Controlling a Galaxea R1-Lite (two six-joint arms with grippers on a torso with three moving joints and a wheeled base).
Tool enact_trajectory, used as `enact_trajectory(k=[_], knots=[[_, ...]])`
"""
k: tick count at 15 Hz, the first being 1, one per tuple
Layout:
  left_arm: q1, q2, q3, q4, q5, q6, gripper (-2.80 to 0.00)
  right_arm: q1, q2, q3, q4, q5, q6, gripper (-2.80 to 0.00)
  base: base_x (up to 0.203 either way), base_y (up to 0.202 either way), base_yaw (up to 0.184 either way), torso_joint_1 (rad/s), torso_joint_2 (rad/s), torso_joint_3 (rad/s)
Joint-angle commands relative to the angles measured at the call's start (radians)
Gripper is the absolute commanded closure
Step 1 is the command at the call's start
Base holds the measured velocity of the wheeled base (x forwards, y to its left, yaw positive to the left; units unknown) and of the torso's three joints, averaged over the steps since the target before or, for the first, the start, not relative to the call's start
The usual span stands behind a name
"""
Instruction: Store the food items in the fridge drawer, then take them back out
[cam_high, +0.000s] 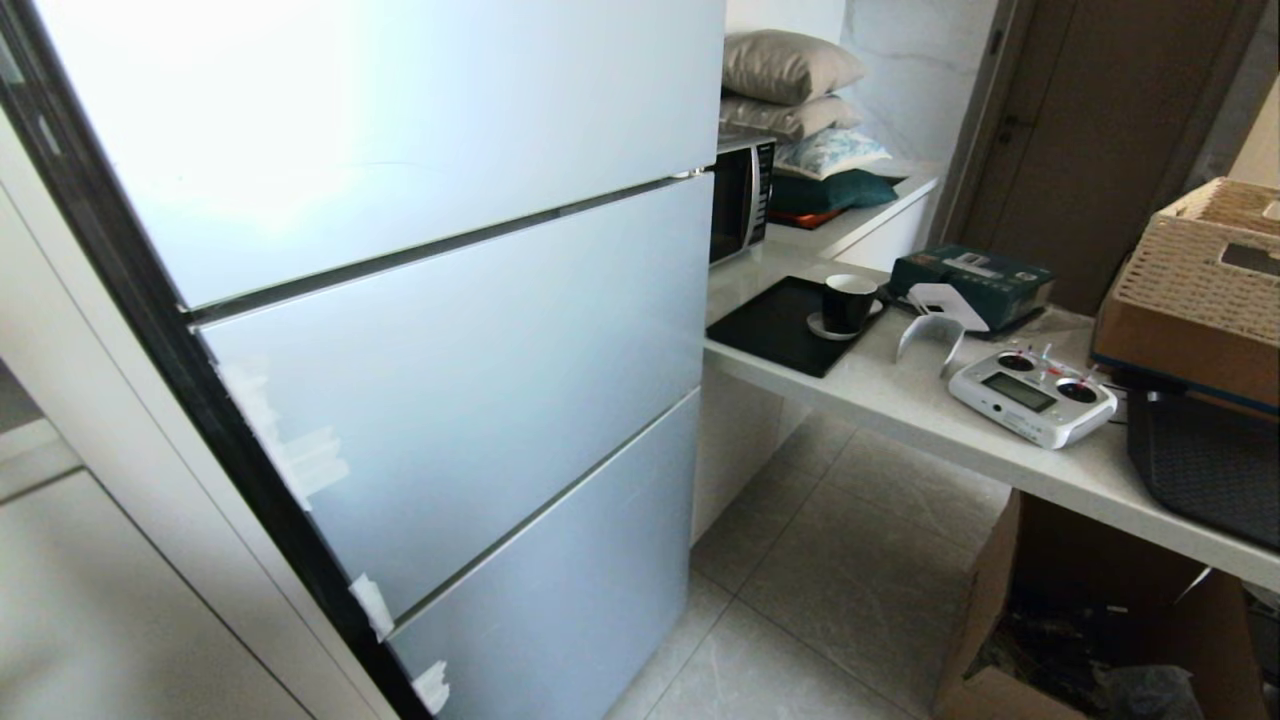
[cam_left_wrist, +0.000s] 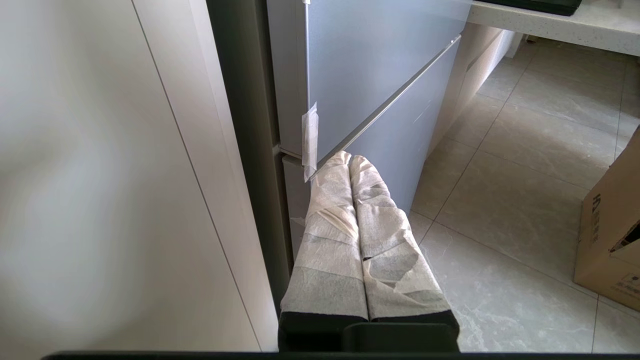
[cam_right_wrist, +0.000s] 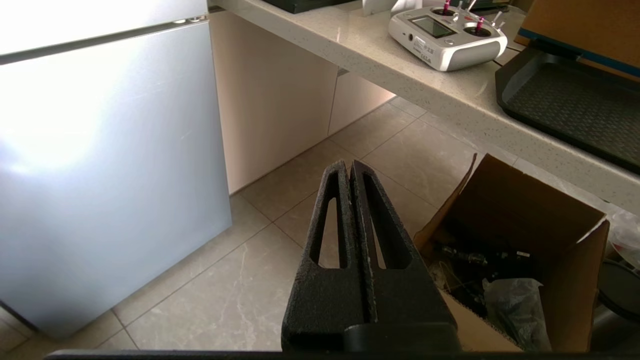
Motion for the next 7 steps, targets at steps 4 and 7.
enact_trajectory(k=[4,7], knots=[[0.0,0.002,0.0,-0.001,-0.001,0.0,0.0,0.0,0.001,0.001,0.003,-0.001,-0.001,0.0,0.0,0.0,0.0,0.0,0.0,0.0],[0.0,0.002,0.0,-0.001,0.001,0.0,0.0,0.0,0.001,-0.001,0.001,0.002,0.013,0.0,0.0,0.0,0.0,0.0,0.0,0.0]])
